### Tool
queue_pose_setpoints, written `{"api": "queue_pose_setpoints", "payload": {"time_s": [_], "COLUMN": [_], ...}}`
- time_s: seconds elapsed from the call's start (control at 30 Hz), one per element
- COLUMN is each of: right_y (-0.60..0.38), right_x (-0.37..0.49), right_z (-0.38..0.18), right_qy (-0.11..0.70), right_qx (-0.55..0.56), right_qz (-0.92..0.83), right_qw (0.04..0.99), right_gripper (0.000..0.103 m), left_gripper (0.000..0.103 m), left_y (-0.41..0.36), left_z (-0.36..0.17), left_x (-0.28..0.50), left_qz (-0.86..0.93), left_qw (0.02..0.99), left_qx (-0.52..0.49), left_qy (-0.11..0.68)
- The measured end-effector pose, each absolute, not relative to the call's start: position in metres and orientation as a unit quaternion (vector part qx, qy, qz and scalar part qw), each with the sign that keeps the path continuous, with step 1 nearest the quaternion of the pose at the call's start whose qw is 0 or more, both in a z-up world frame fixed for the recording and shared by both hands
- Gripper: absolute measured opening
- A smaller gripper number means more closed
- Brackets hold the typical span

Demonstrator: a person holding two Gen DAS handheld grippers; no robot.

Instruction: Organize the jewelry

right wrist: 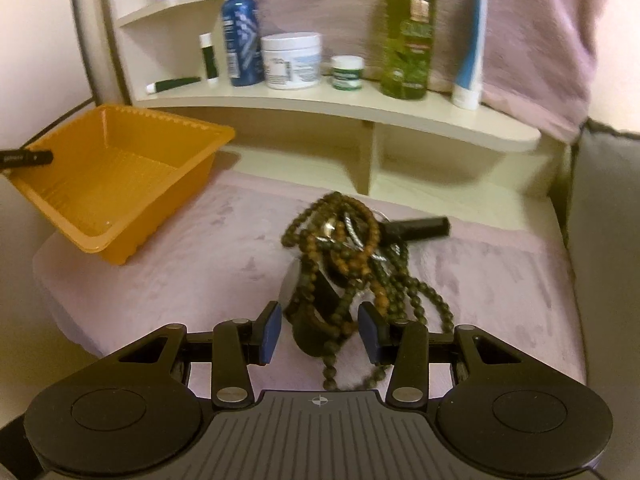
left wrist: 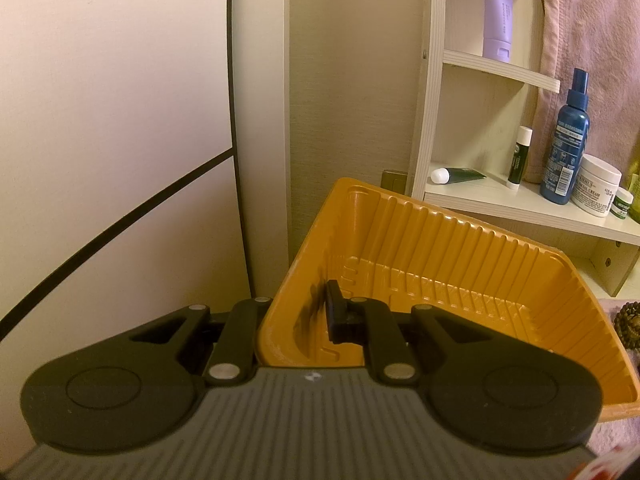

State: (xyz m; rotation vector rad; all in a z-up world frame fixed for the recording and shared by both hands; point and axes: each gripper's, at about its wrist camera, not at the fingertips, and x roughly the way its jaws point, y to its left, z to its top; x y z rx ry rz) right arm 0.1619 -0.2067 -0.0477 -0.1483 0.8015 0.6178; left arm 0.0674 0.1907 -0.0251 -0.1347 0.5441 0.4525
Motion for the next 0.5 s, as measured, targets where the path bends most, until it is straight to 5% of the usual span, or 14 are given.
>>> {"api": "queue_pose_setpoints", "payload": {"time_s": [0.5], "right_y": [-0.166], "right_x": [0.156], "right_z": [-0.065], "right_qy": [0.363], "right_qx": [-0.170], "right_qz": [0.347], "right_qw": [0.848], "right_gripper": [0.043], "left_gripper": [0.013], "left_y": [0.193], "left_z": [-0.026], "left_x": [0.068], "left_qz": [0.219], "left_qw": [0.936], "left_qx": [-0.066], "left_qy": [0.267]}}
